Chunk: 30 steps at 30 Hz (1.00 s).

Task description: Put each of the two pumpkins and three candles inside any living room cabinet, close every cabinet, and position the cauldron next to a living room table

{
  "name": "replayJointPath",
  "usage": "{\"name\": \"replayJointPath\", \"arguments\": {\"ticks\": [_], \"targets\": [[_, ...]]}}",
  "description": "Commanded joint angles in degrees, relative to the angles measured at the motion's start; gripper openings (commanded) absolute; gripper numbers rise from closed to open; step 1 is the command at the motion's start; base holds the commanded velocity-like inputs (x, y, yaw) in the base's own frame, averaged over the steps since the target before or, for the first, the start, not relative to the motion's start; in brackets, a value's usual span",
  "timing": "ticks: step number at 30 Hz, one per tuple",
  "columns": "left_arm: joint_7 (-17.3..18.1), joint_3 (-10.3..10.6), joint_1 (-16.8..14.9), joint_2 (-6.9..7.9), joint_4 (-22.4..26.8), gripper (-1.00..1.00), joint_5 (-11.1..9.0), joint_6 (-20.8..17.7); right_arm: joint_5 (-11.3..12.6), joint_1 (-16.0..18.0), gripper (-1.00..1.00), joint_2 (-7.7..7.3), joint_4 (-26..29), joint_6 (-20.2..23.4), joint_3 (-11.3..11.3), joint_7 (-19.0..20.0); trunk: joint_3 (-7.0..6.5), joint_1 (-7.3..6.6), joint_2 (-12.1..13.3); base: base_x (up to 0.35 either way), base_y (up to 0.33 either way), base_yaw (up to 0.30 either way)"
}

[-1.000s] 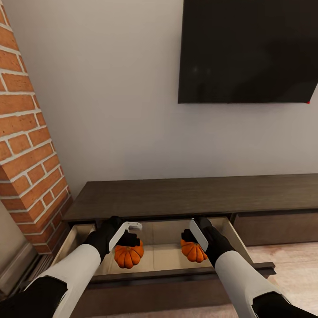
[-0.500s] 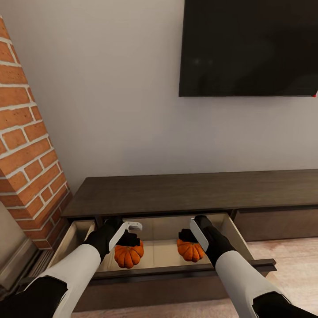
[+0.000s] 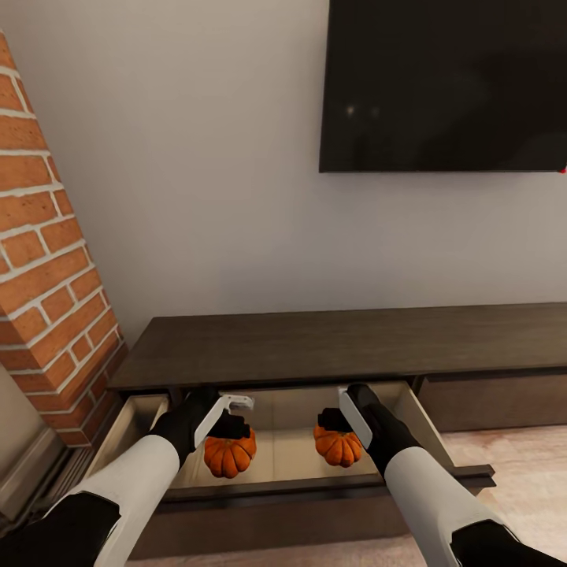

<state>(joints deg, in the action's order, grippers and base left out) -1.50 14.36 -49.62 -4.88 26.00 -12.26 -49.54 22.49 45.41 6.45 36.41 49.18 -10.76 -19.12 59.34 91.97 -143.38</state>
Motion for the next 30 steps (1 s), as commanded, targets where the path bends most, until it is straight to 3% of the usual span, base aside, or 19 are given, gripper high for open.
{"name": "replayJointPath", "arguments": {"ticks": [1,26,30], "targets": [[-0.17,0.32,-0.03,0.04,0.06,-1.00,-0.31,-0.20,0.59,0.03,-1.00,-0.03,0.06,0.12,-0.21,-0.48,0.06,0.01,-0.02,0.183,0.000,0.000],[-0.26,0.41,-0.03,-0.04,0.25,-1.00,-0.31,-0.20,0.54,0.03,-1.00,-0.03,-0.02,0.21,-0.21,-0.48,0.06,0.01,-0.02,0.068,0.000,0.000],[-0.26,0.41,-0.03,-0.04,0.27,-1.00,-0.31,-0.20,0.54,0.03,-1.00,-0.03,-0.02,0.22,-0.20,-0.48,0.94,0.11,-0.08,0.000,0.000,0.000]]}}
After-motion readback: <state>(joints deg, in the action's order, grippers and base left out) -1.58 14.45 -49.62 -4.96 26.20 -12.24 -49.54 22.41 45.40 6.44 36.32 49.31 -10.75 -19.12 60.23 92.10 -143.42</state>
